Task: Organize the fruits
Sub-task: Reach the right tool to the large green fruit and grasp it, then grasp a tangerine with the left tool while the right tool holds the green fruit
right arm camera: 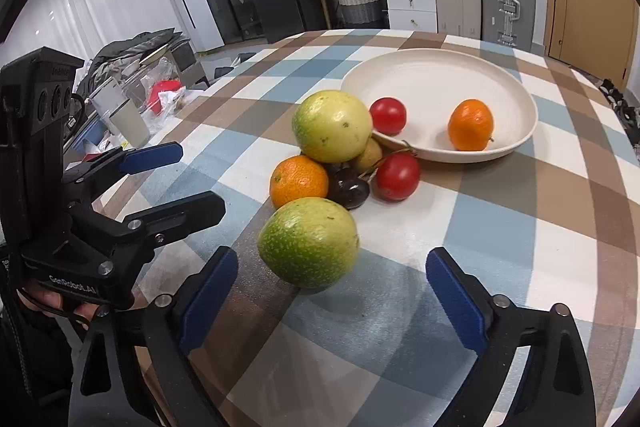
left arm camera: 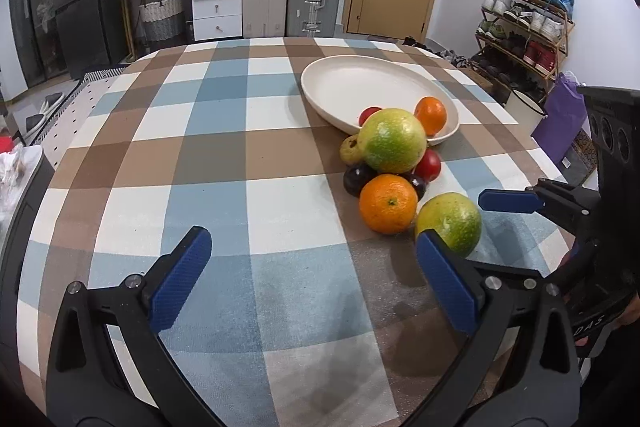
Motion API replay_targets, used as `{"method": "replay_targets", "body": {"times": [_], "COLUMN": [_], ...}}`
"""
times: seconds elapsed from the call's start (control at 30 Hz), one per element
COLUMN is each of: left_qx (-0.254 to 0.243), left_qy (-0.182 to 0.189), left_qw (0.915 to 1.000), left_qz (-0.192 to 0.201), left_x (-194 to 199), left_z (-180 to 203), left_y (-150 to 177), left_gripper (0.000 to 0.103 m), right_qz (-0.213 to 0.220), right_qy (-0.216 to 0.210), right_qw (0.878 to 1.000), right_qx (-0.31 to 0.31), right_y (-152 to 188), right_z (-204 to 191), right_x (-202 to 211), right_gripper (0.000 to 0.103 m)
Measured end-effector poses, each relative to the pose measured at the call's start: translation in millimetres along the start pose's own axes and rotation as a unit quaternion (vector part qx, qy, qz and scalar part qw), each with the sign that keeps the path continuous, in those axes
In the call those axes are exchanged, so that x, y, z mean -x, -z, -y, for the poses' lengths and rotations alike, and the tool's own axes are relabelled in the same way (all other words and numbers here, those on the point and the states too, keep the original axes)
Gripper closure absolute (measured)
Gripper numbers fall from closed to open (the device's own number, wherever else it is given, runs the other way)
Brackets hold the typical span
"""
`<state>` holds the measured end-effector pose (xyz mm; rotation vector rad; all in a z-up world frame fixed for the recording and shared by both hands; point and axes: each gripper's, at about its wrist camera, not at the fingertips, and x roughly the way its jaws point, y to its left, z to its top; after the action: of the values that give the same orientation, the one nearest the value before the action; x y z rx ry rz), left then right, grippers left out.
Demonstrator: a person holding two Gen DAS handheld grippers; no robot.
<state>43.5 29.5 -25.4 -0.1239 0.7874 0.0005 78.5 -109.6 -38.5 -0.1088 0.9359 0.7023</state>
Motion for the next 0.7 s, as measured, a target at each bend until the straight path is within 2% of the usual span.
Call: {"method": "replay_targets", "body": {"times": [0.3,0.33,0.43,0.7], "left_qx": [0.022,0.023,0.026,0.015], "left_qy": [0.002,0.001,-0.002,-0.001], "left_qw": [0.9997,0.9997,0.9996,0.9997], "left_qz": [-0.007,-0.008,-0.011,-0.019], "left_x": [-5.4,-5.8,-9.5,-19.4], "left_z": [-17.0,-17.4,-18.6,-8.0], "left_y": [2.0,2.5,2.4,0.1], "left_gripper": [0.001,0.001,0.001,0.001], "right_qz": [-0.009,-0.01,-0.012,0.013], "right_qy": [-0.015,-0.017,-0.042,-0.048], "right_qw": [1.0,1.0,0.999,0.998], "right_qx": [-0.005,-0.006,-0.013,-0.035], "right_y": [-4.6,-4.7,-4.5,-1.5], "right_z": [-0.9,-0.3,1.8,14.0], "right_x": [-12.7,-13.6,-15.1,-1.2], "right_gripper": [0.024,0.027,0.047,0.047]}}
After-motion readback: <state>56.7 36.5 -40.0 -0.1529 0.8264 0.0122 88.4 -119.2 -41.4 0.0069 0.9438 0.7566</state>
